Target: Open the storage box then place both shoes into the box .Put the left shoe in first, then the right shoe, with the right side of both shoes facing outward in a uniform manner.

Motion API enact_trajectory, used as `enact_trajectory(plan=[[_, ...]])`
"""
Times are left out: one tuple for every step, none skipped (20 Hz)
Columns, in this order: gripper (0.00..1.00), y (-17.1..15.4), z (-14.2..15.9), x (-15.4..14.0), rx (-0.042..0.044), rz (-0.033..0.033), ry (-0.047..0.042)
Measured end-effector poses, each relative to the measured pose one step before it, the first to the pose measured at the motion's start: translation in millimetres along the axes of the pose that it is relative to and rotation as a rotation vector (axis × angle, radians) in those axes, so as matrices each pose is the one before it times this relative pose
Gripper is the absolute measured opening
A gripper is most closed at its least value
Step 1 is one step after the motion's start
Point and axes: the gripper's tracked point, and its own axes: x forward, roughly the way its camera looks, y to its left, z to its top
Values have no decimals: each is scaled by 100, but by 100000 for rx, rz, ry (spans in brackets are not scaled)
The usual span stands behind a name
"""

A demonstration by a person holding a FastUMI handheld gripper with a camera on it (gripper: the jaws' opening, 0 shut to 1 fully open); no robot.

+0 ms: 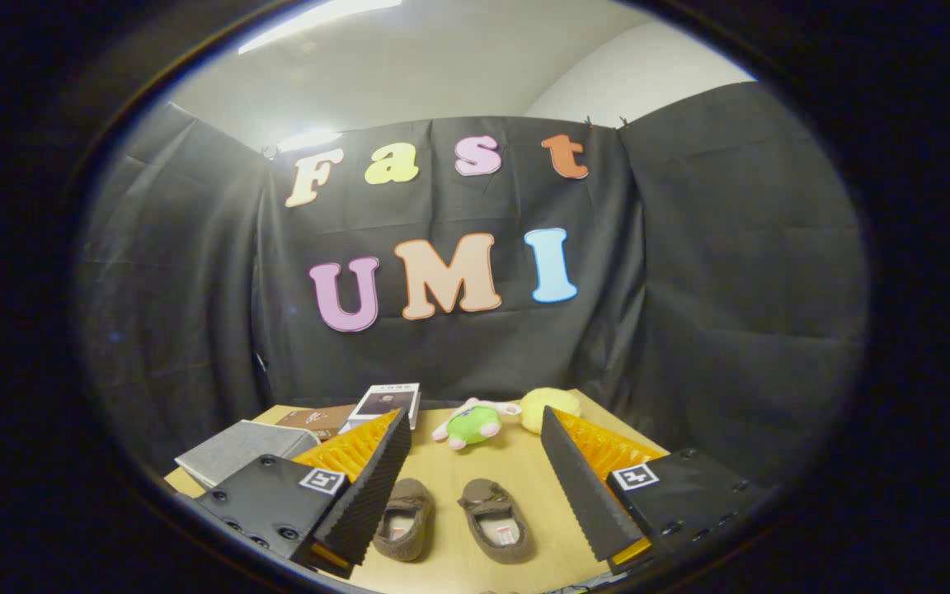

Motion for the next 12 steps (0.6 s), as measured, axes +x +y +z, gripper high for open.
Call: enact_trajectory(plan=[[100,503,-456,285,1915,1442,1724],[100,541,-633,603,1876,1827,2409],[100,681,-703,431,1952,1938,2732],[100,649,-878,407,2191,2056,2927],[99,785,-847,557,3088,2505,3292],[99,955,-1020,457,3797,2913,3686],[99,816,-1042,549,4324,2529,4065],[99,763,-1251,502,4609,2446,4595],[100,840,-1239,706,4889,2772,5282],[100,809,-1335,697,4946,2595,5379],[100,679,-1260,623,4878,2366,5707],[100,718,-1310,690,4999,2654,5959]])
